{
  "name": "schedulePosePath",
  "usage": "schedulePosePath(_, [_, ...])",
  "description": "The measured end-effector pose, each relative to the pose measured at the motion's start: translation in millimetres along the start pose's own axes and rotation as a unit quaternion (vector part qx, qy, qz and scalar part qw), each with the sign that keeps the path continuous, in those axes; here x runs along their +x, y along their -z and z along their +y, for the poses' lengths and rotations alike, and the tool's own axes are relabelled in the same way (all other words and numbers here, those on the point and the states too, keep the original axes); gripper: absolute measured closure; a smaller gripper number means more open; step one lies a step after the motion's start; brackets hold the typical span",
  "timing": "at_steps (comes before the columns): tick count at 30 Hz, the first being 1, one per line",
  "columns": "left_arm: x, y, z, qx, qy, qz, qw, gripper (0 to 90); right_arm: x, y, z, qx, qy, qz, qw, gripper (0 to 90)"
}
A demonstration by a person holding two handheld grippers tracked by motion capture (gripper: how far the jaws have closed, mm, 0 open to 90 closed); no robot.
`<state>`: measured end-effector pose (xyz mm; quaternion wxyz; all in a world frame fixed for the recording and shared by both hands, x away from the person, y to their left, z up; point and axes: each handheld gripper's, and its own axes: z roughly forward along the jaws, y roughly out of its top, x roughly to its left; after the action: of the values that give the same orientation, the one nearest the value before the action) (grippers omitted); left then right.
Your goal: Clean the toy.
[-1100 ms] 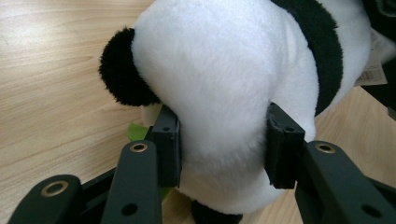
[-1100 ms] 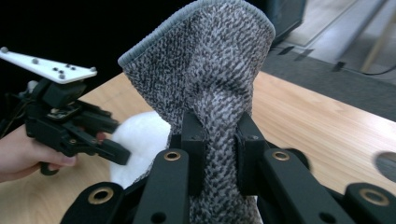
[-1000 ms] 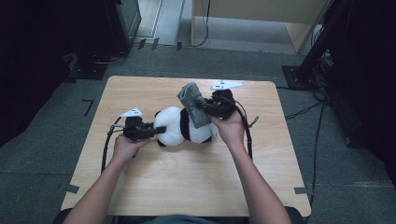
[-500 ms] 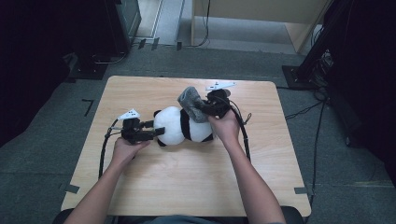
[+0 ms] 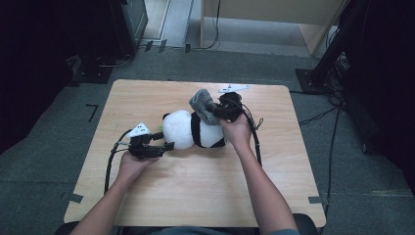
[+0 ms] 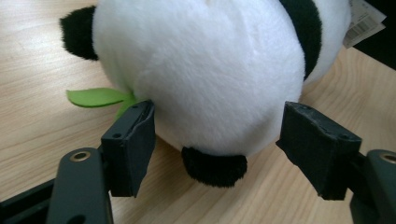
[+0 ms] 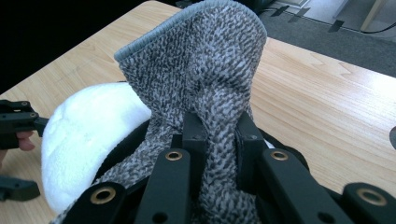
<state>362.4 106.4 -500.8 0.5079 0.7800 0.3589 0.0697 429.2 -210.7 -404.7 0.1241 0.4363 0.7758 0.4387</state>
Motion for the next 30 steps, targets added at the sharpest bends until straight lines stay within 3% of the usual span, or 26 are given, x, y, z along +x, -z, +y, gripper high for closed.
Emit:
schedulePosePath(2, [-1.1,-6.9,-0.6,0.006,0.005,0.012,0.9999,22.4,-1.1,-1.5,-0.3,0.000,-0.002,-0.002,1.0000,80.0])
schedulePosePath(6, [2.1,-14.7,0.2,-0.009,0.030,-0.002,0.9995,18.4,-4.1,-4.2,-1.3,-0.001,-0.005,-0.007,1.0000,80.1])
schedulePosePath(10, [2.9,-19.0,-0.6,-0.015,0.027,-0.003,0.9995,19.2,-6.4,-4.9,-2.1,-0.002,-0.011,-0.006,0.9999,80.1])
schedulePosePath(16, [-0.9,-15.0,0.3,-0.004,0.013,0.009,0.9999,46.9,-1.8,-2.1,0.0,-0.003,-0.005,-0.002,1.0000,79.9])
schedulePosePath(18, [-1.6,-13.3,1.4,0.002,0.008,0.011,0.9999,52.6,1.5,4.1,3.1,-0.012,-0.013,0.006,0.9998,79.8])
schedulePosePath(23, [-0.7,-10.2,3.9,0.001,0.028,-0.001,0.9996,58.0,24.7,20.0,18.8,-0.030,0.010,0.030,0.9991,79.8])
schedulePosePath(25, [-0.5,-9.1,4.7,0.002,0.027,-0.001,0.9996,58.0,37.4,23.2,24.0,-0.035,0.018,0.048,0.9981,79.7])
schedulePosePath(30, [0.0,-6.8,6.4,0.004,0.033,-0.002,0.9994,58.0,69.2,14.0,22.4,-0.038,0.027,0.095,0.9944,79.6])
